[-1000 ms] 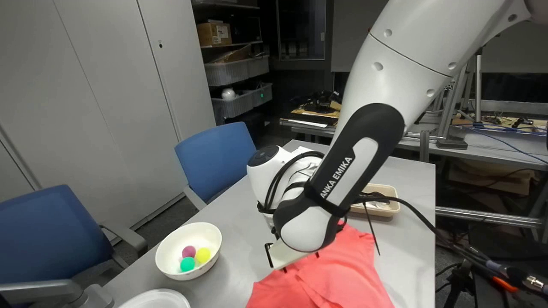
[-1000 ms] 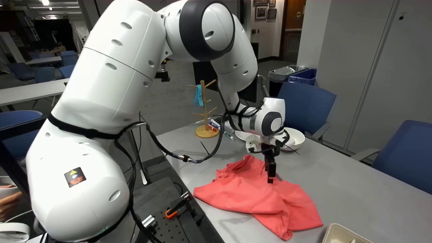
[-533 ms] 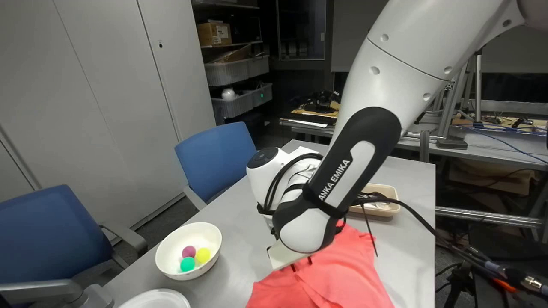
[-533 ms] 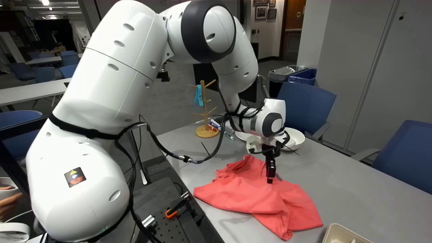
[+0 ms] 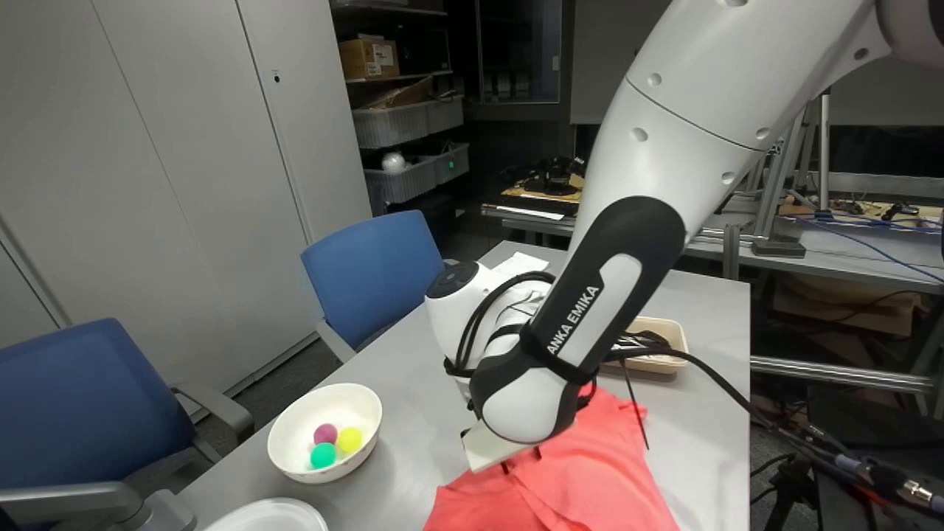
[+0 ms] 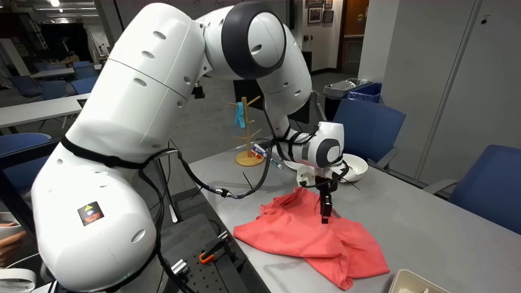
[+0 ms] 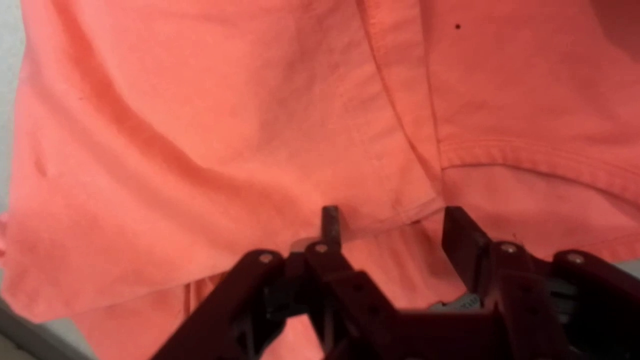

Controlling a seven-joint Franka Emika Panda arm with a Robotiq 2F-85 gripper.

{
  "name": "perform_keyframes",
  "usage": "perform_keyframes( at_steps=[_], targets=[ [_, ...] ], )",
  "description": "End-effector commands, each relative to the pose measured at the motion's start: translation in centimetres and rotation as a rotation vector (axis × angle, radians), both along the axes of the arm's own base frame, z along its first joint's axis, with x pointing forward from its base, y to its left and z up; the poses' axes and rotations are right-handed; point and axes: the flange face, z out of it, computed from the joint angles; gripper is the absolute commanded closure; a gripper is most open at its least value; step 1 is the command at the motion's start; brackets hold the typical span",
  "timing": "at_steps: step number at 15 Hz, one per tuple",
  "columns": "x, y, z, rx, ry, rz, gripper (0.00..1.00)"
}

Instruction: Unfold the sweatshirt

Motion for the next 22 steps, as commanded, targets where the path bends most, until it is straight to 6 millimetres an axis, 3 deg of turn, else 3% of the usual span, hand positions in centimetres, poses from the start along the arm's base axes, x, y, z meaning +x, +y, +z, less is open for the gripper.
perform_keyframes(
  at_steps=[1, 4, 11, 14, 17, 22],
  targets=[
    [0.7, 0.4, -0.3, -0.001, -0.021, -0.021, 0.75],
    [0.7, 0.5, -0.3, -0.004, -0.023, -0.028, 0.99],
    [-0.4, 1.1, 0.7, -0.011, -0.014, -0.033, 0.99],
    [-4.0, 1.1, 1.7, -0.046, 0.055, -0.002, 0.99],
    [-9.0, 0.3, 1.9, -0.070, 0.118, -0.019, 0.99],
    [-16.6, -1.9, 3.0, -0.066, 0.094, -0.125, 0.99]
  ],
)
